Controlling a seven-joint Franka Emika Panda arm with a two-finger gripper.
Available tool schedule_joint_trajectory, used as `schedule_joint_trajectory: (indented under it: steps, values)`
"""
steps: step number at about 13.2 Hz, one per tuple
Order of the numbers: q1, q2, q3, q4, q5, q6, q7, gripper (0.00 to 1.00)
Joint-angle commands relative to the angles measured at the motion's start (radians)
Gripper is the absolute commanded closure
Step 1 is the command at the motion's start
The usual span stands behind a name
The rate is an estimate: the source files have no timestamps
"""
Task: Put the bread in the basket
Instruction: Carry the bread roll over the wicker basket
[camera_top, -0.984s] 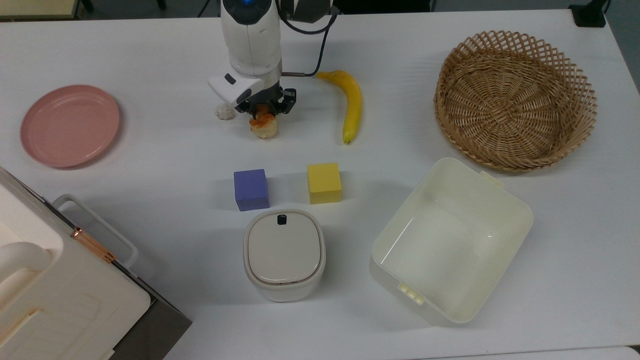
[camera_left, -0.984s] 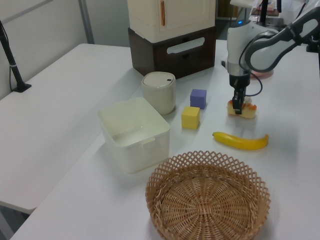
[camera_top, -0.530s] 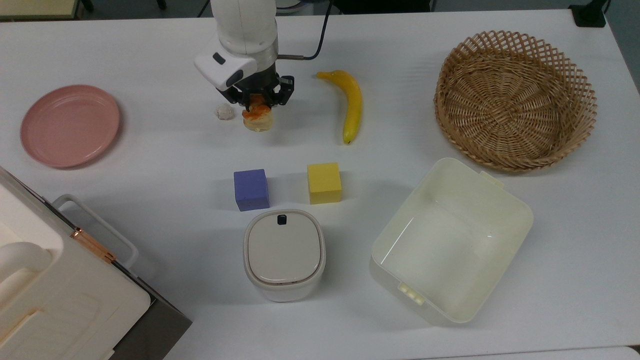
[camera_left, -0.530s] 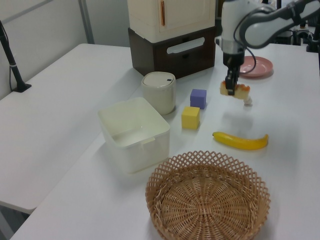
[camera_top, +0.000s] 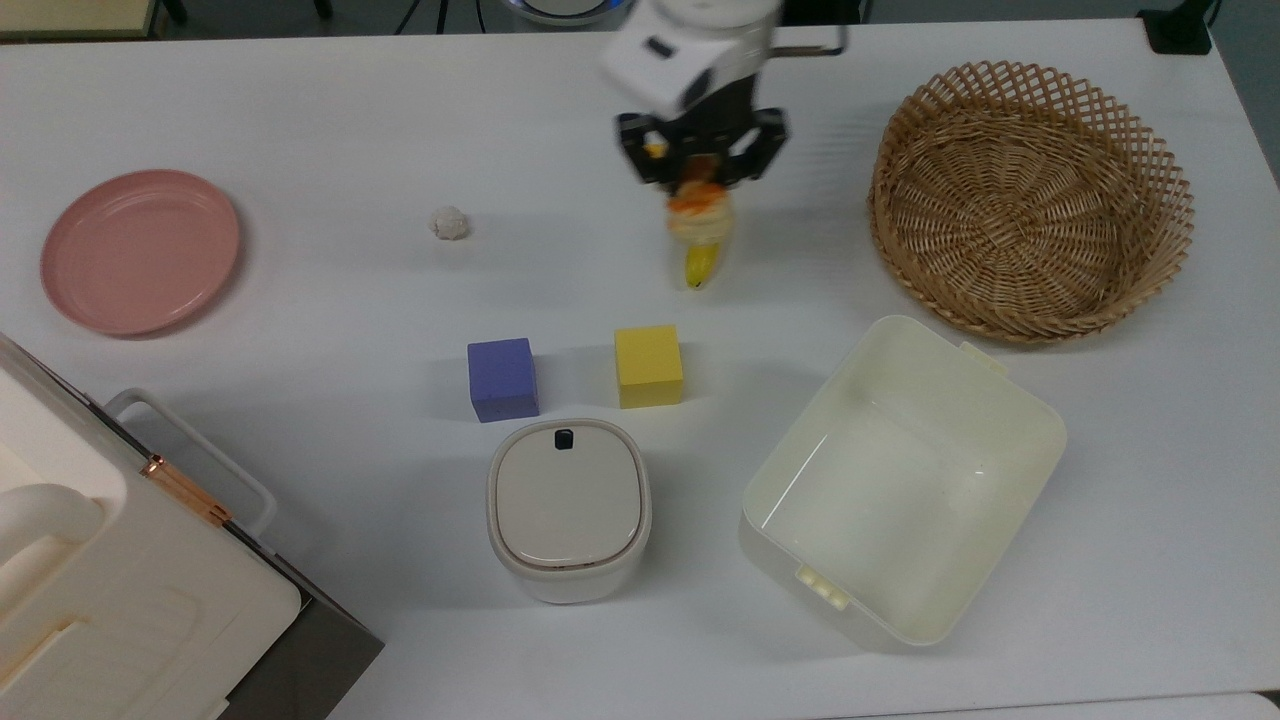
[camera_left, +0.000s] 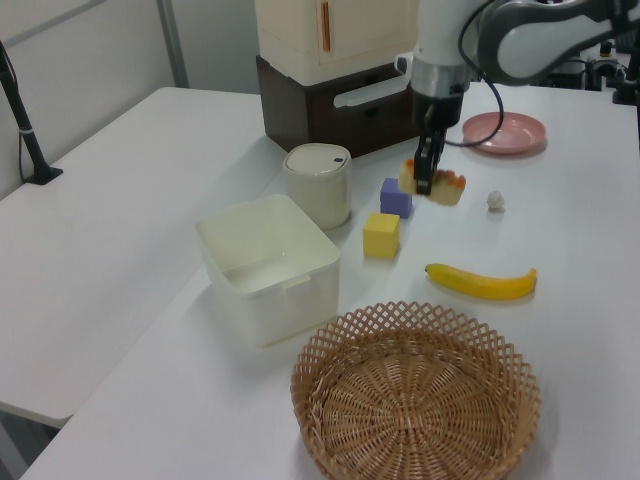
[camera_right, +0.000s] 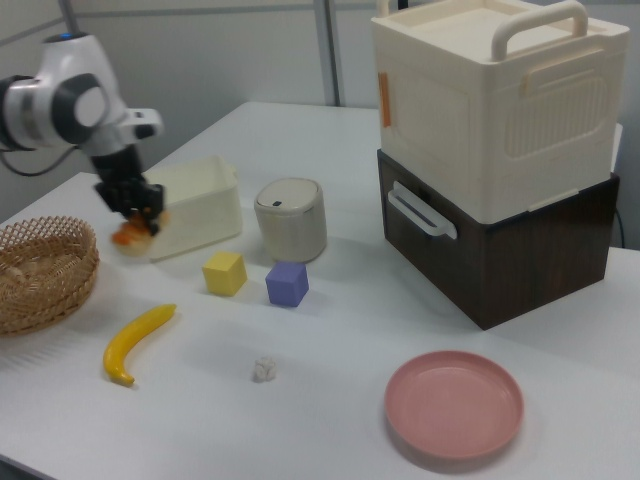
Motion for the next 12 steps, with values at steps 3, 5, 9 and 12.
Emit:
schedule_joint_trajectory:
  steps: [3, 5, 9, 12]
  values:
    - [0.299, 0.024, -0.014, 0.03, 0.014, -0.031, 0.275, 0.58]
    - [0.36, 0.041, -0.014, 0.03, 0.017, -0.019, 0.346, 0.56]
    - [0.484, 0.123, -0.014, 0.062, 0.017, 0.079, 0.383, 0.48]
    - [0.517, 0.162, -0.015, 0.062, 0.006, 0.205, 0.383, 0.26]
